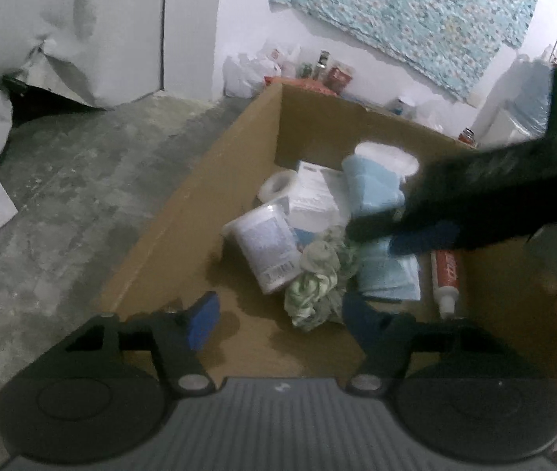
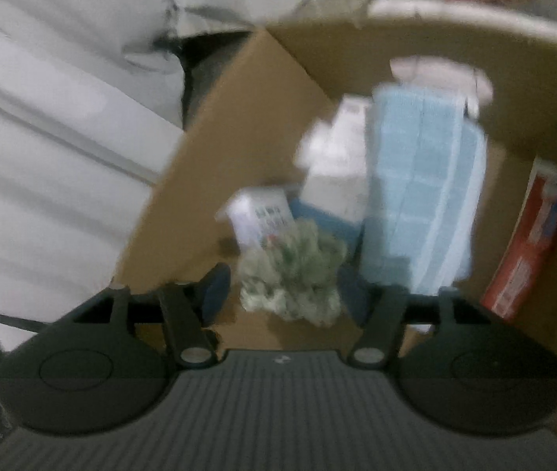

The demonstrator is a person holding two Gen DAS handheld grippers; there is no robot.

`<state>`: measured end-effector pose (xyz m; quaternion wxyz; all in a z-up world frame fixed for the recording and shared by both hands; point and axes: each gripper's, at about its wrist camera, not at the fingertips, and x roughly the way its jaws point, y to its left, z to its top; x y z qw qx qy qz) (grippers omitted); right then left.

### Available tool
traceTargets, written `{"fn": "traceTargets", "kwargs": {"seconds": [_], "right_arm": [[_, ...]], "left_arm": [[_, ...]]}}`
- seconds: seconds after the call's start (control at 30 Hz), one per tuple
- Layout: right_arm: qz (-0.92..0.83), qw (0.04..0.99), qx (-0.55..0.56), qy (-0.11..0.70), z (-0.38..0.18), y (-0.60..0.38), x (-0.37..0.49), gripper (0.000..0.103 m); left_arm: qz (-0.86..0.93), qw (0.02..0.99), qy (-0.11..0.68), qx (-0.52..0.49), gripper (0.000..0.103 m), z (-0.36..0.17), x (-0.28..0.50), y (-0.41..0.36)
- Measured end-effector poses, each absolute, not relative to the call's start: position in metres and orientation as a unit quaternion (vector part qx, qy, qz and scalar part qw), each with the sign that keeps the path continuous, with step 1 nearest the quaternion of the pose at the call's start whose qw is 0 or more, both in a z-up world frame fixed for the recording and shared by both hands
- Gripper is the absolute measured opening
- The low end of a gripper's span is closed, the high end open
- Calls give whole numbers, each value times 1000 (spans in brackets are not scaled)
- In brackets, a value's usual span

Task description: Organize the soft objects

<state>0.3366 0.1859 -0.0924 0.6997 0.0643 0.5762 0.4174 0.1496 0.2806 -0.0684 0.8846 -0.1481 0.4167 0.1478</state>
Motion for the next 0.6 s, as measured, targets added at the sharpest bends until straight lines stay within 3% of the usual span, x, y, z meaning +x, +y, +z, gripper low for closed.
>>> {"fn": "traceTargets", "kwargs": {"seconds": [0.2, 0.6], "right_arm": [[454, 702, 64, 545, -74, 206, 347, 70], [513, 646, -60, 562, -104, 289, 358, 70]], "left_arm": [[143, 878, 425, -169, 51, -78, 157, 286], [145, 859, 437, -222, 47, -80, 147, 301]]}}
